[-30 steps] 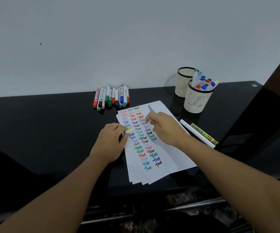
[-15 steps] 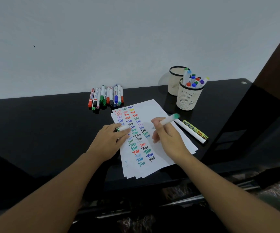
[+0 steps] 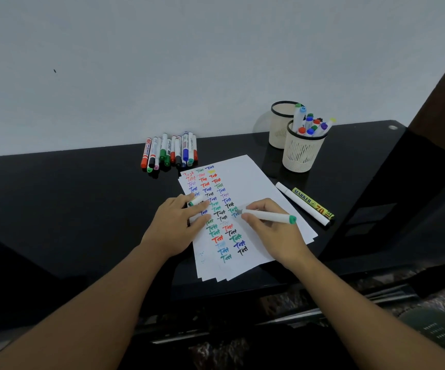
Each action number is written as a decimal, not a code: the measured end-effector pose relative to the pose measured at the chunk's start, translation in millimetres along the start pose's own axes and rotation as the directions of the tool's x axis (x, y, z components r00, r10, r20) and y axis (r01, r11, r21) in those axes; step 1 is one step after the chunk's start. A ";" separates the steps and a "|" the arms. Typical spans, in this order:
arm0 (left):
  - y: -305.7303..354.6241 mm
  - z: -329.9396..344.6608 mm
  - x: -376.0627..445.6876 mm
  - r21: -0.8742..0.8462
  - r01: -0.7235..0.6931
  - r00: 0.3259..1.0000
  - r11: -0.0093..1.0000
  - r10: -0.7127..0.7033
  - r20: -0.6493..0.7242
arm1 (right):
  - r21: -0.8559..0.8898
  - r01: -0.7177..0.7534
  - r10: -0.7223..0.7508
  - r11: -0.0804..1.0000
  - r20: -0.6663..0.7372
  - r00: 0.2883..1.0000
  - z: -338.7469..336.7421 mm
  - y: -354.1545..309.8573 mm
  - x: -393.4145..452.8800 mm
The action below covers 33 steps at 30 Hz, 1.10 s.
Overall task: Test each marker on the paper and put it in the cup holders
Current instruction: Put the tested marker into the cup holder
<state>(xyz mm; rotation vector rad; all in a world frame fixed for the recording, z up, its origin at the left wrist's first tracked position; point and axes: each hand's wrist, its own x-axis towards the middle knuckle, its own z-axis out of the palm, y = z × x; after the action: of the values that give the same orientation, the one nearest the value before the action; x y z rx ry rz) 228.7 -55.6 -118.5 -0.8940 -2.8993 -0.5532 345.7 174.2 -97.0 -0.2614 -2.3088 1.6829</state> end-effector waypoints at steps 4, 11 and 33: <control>-1.0 1.0 0.2 0.008 0.011 1.000 1.000 -0.011 -0.003 | -0.034 -0.085 0.085 0.996 0.011 0.996 0.8 -0.2 2.4; -0.4 2.2 -0.6 0.012 0.013 1.000 1.000 -0.013 -0.010 | -0.161 -0.087 0.098 0.983 0.063 0.993 0.0 -1.0 0.9; -1.0 4.3 0.4 0.030 0.000 1.000 1.000 0.001 -0.030 | -0.232 -0.059 0.076 0.971 0.065 0.995 -0.4 -1.4 0.5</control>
<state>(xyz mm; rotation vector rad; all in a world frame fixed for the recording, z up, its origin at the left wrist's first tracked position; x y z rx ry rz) 228.0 -54.7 -122.8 -0.8741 -2.8725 -0.5170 345.3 174.3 -95.4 -0.3327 -2.5797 1.4762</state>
